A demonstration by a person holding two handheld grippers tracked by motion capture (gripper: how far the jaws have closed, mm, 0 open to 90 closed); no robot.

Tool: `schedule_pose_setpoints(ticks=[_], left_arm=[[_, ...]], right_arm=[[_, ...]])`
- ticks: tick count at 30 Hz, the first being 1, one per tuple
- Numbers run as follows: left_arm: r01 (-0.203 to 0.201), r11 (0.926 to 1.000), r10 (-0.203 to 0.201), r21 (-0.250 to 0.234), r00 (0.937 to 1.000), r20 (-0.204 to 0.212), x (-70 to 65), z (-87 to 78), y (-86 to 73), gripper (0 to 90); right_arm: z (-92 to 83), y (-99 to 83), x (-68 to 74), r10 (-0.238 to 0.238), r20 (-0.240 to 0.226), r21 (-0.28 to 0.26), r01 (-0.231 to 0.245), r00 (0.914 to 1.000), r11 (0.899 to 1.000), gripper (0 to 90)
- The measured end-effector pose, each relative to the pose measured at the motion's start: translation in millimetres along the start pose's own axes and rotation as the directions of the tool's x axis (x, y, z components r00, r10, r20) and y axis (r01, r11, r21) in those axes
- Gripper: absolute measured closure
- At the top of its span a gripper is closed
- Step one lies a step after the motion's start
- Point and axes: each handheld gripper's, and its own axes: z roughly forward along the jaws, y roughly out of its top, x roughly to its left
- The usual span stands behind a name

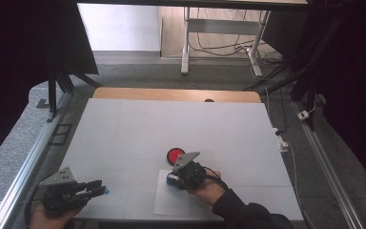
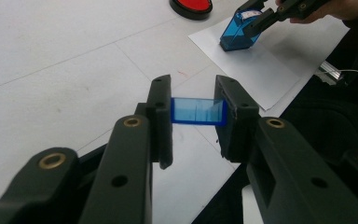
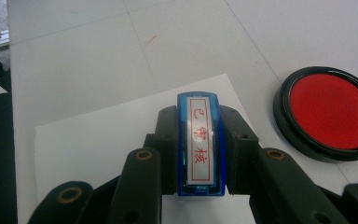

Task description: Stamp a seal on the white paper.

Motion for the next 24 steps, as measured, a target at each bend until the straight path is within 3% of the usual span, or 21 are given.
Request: schedule_pose_setpoints(ticks=[12,24], left_arm=[[0.002,1.0000,-0.002,0.002,1.0000,-0.001,0.0,0.5,0.1,68.5],[0.004,1.0000,-0.004,0.003,1.0000,-0.001,0.2,0.5,0.1,68.5]], right_arm=[[1.1,1.1,12.3,-0.057,0.061,0.008,0.057,0.9965,0.998,71.7],[0.9,-4.8,-4.6,0.038,-0.027,-0.031,-0.038,0.9989,0.999,71.7]])
